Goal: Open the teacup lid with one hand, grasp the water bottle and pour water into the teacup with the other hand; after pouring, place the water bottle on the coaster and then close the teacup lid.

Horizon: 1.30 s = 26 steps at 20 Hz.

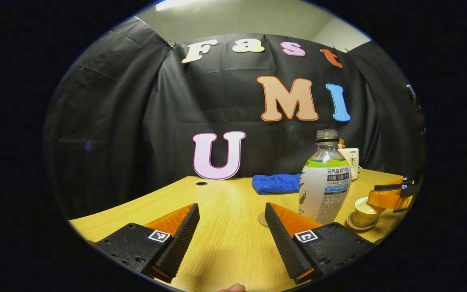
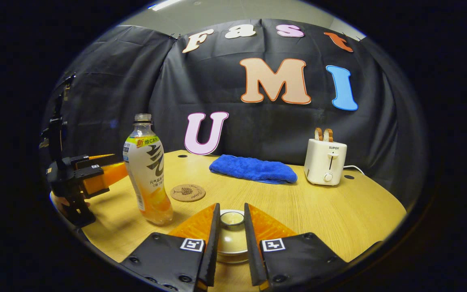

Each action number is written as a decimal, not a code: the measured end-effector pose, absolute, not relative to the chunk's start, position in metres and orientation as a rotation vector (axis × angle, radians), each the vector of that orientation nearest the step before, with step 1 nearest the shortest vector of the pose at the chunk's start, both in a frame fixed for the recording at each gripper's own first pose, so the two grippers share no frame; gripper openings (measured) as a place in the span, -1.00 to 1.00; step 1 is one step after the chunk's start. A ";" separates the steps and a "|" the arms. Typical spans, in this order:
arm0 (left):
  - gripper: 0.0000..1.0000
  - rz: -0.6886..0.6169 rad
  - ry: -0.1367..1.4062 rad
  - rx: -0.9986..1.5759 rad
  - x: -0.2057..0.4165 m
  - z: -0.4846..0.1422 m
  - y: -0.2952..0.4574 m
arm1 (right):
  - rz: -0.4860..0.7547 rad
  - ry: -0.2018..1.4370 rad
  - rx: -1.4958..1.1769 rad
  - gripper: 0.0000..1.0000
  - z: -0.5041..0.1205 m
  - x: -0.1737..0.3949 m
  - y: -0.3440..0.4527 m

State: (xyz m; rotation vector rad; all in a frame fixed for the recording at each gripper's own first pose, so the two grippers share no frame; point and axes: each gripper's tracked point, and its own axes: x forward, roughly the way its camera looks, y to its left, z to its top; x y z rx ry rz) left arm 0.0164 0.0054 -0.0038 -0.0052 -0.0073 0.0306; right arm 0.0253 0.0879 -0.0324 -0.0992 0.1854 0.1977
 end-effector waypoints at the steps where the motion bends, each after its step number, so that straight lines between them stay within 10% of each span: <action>1: 0.93 0.031 -0.008 -0.005 0.016 -0.004 0.005 | 0.200 0.186 -0.099 -0.28 -0.037 0.027 0.090; 26: 0.90 0.047 -0.008 -0.005 0.016 -0.004 0.008 | 0.119 0.085 -0.009 -0.41 0.007 0.016 0.039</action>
